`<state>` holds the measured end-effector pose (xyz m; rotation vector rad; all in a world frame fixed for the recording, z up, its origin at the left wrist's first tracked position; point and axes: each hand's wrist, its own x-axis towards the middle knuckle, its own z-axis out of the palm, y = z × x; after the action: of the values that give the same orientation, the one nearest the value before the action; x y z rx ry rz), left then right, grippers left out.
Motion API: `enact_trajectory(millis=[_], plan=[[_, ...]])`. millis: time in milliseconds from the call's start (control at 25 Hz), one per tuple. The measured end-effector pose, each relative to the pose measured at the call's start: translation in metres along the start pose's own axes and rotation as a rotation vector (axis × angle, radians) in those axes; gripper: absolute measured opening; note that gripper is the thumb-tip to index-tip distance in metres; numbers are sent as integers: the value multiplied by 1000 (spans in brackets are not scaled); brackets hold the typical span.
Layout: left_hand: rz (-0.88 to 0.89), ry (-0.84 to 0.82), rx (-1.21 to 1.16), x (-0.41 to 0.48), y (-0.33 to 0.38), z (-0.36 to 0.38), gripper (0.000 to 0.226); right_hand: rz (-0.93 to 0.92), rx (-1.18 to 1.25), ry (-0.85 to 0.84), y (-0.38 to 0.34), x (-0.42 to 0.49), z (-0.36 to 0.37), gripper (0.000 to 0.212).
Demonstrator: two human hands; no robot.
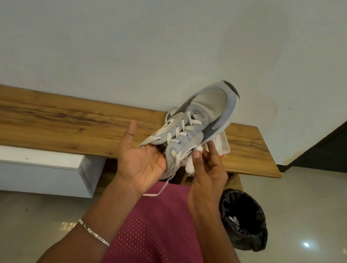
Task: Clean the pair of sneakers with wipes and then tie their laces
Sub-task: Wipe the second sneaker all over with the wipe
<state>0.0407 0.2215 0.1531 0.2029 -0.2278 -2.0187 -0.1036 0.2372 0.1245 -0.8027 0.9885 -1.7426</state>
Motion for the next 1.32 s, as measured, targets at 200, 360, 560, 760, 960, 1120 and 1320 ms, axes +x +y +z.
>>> enact_trajectory(millis=[200, 360, 560, 760, 960, 1120, 1320], plan=[[-34, 34, 69, -2, -5, 10, 64, -45, 59, 34, -14, 15, 20, 32], [17, 107, 433, -2, -17, 16, 46, -43, -31, 58, -22, 25, 30, 25], [40, 211, 606, 3, -15, 21, 33, -184, -149, 75, -28, 33, 35, 35], [41, 220, 483, 5, -14, 20, 34, -646, -697, -145, -30, 29, 31, 18], [73, 206, 405, 8, -3, 15, 53, -695, -873, -304, -6, -3, 0, 29], [77, 223, 397, 12, 1, 24, 51, -718, -903, -289, -6, -21, 7, 29], [68, 196, 355, 14, -3, 19, 50, -808, -1051, -237, -33, 11, 34, 19]])
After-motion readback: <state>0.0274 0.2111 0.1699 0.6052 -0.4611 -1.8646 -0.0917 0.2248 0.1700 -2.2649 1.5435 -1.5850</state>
